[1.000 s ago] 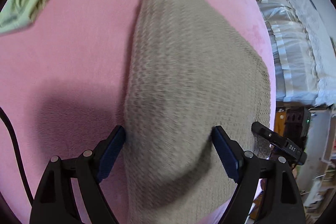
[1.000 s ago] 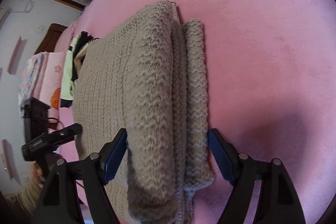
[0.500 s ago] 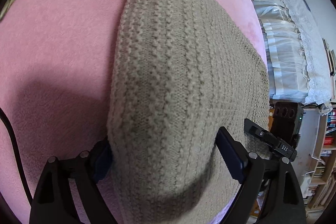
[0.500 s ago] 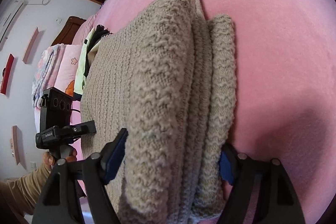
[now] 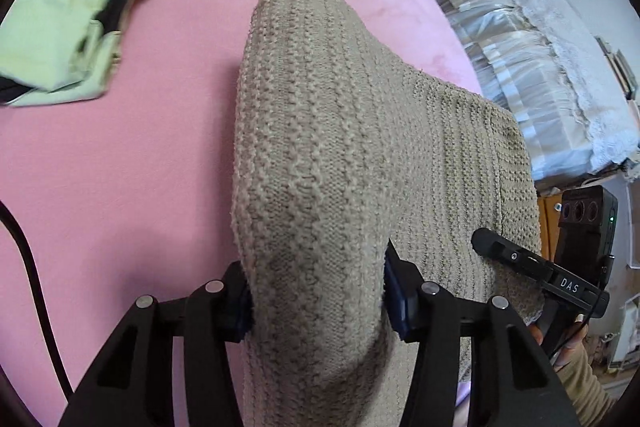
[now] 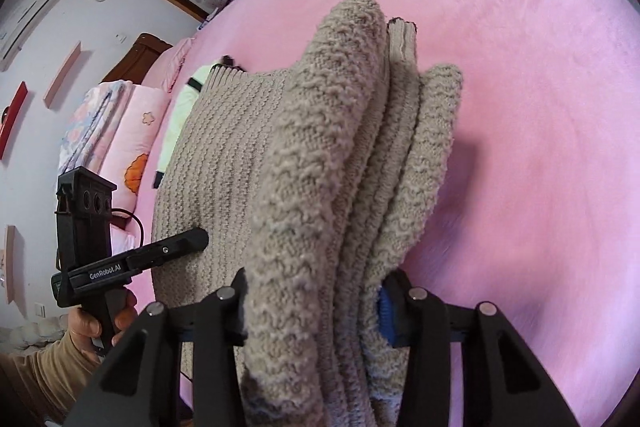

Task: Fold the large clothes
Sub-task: 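Grasp the folded cardigan edge with both tools and lift it, then carry the held cardigan with both tools onto the pale green garment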

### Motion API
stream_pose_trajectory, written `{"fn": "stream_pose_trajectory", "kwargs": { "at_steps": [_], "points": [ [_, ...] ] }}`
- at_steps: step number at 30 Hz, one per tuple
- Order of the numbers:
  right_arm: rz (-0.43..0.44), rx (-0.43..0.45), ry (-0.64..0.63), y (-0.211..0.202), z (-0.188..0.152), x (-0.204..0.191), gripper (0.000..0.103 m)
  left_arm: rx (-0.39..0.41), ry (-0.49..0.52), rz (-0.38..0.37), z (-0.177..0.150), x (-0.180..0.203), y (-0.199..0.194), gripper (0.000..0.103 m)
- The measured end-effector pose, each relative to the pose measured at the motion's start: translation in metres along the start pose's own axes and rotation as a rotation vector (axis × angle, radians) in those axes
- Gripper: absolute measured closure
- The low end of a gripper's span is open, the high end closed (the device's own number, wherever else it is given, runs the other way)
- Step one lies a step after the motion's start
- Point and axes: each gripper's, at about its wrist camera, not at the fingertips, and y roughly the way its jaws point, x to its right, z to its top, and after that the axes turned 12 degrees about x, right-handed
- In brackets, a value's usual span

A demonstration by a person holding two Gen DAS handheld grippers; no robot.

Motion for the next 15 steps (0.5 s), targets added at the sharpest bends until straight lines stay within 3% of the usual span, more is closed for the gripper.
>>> {"fn": "stream_pose_trajectory", "kwargs": {
  "at_steps": [8, 15],
  "points": [
    [0.053, -0.053, -0.012, -0.004, -0.026, -0.092, 0.06, -0.016, 0.0, 0.045, 0.003, -0.041, -0.099, 0.053],
    [0.141, -0.075, -0.045, 0.044, -0.004, -0.176, 0.06, 0.02, 0.006, 0.075, 0.057, -0.11, -0.162, 0.052]
  ]
}}
